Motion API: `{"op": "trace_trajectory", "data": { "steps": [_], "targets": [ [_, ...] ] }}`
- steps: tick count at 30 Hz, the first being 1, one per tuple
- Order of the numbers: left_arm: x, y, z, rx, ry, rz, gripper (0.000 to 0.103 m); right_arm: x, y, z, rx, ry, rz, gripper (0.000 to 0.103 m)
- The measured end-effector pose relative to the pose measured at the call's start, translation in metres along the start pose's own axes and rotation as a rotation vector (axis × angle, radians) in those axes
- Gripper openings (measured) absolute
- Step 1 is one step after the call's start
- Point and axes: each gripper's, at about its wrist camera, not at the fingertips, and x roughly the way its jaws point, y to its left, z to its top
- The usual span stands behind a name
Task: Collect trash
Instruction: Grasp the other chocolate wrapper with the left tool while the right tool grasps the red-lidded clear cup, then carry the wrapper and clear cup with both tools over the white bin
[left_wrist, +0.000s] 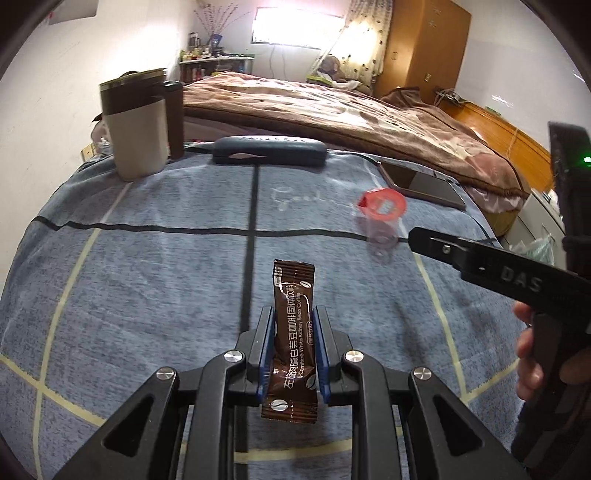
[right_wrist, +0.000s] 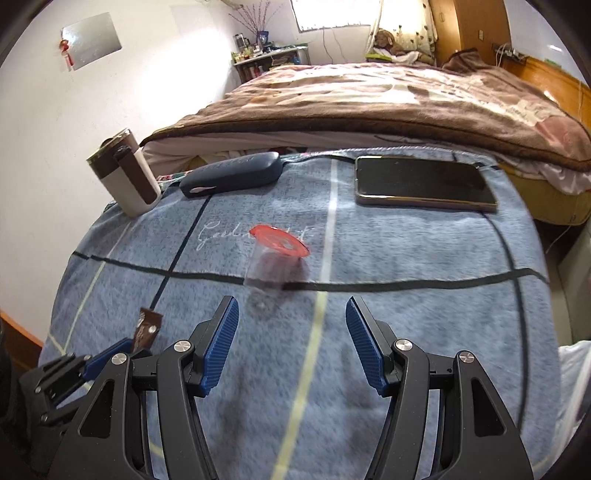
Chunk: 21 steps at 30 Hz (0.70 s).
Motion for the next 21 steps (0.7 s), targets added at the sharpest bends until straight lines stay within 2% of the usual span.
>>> {"op": "trace_trajectory", "data": {
  "steps": [10,15,21],
  "targets": [
    [0.002,0.009,0.005,-0.02,-0.009,0.008,0.021,0.033,0.008,0.017,0.021,0.042,0.002,0.062],
    [0.006,0.01,0.006,-0.028,-0.003,0.002,0.021,0.038,0.01,0.022,0.014,0.036,-0.018,0.048],
    [0.007,0.01,0.006,-0.03,-0.001,-0.001,0.021,0.036,0.009,0.02,0.009,0.028,-0.021,0.046]
  ]
}}
